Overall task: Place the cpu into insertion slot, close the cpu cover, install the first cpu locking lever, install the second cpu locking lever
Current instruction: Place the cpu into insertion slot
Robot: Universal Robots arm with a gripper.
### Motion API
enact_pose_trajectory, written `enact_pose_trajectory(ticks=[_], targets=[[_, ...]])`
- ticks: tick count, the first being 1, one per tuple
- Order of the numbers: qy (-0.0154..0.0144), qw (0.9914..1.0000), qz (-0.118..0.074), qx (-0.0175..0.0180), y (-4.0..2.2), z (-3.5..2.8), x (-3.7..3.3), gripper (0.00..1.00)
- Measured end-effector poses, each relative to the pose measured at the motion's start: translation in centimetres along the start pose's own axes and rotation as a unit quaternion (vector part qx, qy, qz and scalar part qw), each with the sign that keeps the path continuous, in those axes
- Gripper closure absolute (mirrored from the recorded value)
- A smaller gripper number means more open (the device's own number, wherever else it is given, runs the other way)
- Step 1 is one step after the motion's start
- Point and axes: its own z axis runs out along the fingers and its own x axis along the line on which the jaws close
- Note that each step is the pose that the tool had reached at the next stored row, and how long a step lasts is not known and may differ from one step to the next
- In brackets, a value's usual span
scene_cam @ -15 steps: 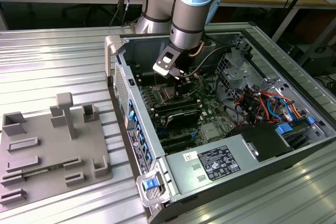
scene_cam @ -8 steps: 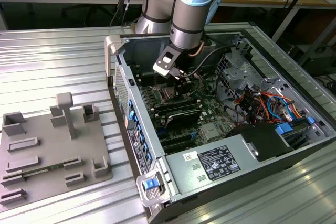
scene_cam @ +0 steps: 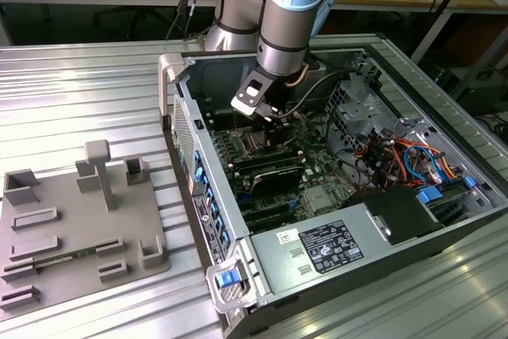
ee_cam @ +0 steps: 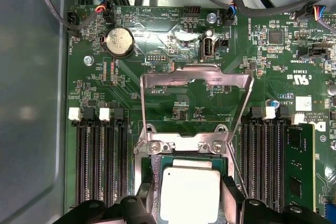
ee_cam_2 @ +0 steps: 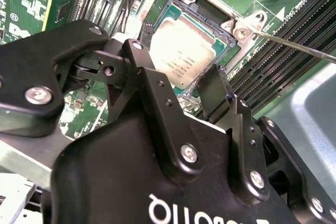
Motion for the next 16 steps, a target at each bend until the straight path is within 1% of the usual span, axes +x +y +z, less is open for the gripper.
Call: enact_pose_trajectory(ticks=[2, 4, 7, 9, 10, 16], targets=[[0.0005, 0.99996, -0.009, -0.0007, -0.02, 0.0, 0.0, 0.39], [0.0006, 0.99993, -0.012, -0.001, -0.03, -0.01, 0.0, 0.39], [0.0009, 0.99993, -0.012, -0.0009, -0.06, -0.05, -0.02, 0.39], [0.001, 0.99992, -0.012, -0.0009, -0.04, -0.35, -0.04, 0.39], [0.001, 0.99992, -0.012, -0.0009, -0.04, -0.4, -0.04, 0.39], [0.0013, 0.99992, -0.012, -0.0008, -0.04, -0.46, -0.06, 0.39]])
